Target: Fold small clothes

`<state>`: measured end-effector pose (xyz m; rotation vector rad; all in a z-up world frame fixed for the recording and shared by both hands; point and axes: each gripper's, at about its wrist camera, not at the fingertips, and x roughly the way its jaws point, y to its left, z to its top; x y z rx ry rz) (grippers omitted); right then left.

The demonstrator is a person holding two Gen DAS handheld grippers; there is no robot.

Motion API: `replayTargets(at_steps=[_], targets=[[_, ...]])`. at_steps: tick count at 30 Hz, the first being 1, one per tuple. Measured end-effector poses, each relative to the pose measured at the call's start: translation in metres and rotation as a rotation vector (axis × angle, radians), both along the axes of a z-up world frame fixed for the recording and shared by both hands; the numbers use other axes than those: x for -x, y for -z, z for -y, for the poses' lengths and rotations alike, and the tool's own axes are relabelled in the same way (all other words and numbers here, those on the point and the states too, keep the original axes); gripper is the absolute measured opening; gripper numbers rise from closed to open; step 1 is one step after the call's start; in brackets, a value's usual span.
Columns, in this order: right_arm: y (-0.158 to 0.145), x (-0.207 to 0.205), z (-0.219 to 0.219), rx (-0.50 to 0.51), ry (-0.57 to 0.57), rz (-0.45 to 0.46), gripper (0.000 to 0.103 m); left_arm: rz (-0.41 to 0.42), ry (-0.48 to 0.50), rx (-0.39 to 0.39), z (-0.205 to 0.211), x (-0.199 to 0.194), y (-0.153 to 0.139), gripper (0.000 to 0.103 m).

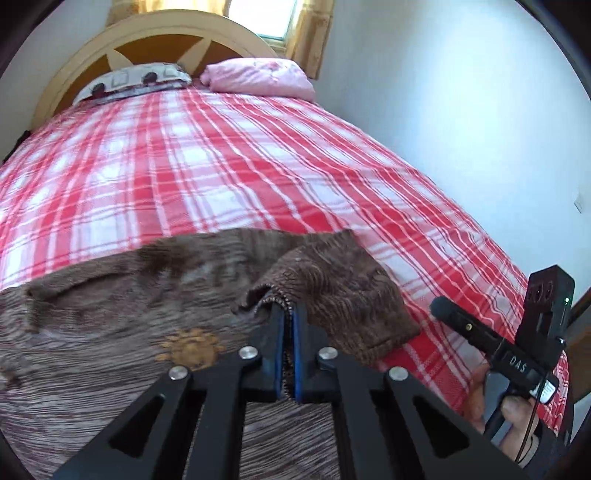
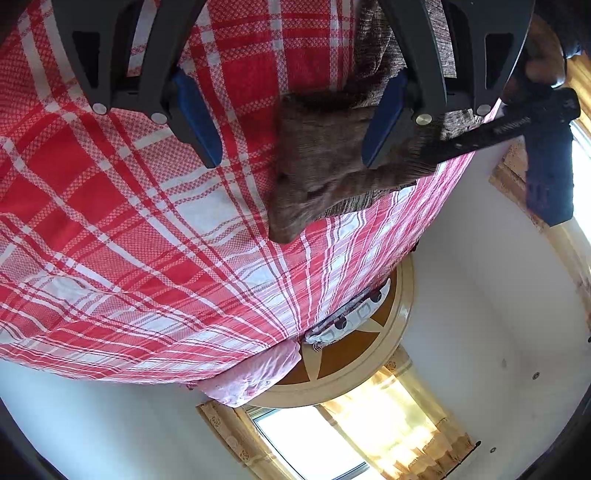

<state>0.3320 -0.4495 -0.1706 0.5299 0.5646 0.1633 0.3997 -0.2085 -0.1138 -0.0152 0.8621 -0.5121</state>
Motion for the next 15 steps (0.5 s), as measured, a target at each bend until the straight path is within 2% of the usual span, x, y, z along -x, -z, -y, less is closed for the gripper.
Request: replayTargets(at_steps=[5,15], targets=[[-0.001,0.001,-0.001,0.005,-0.002,0.003,0.079,0.030,-0.052,-0.017,-0.037,0.000,-0.006,0.004],[-0.001,0.002,-0.001,0.013,-0.004,0.003,0.079,0.022,-0.117,-0.012,-0.080,0.006,0.001,0.004]])
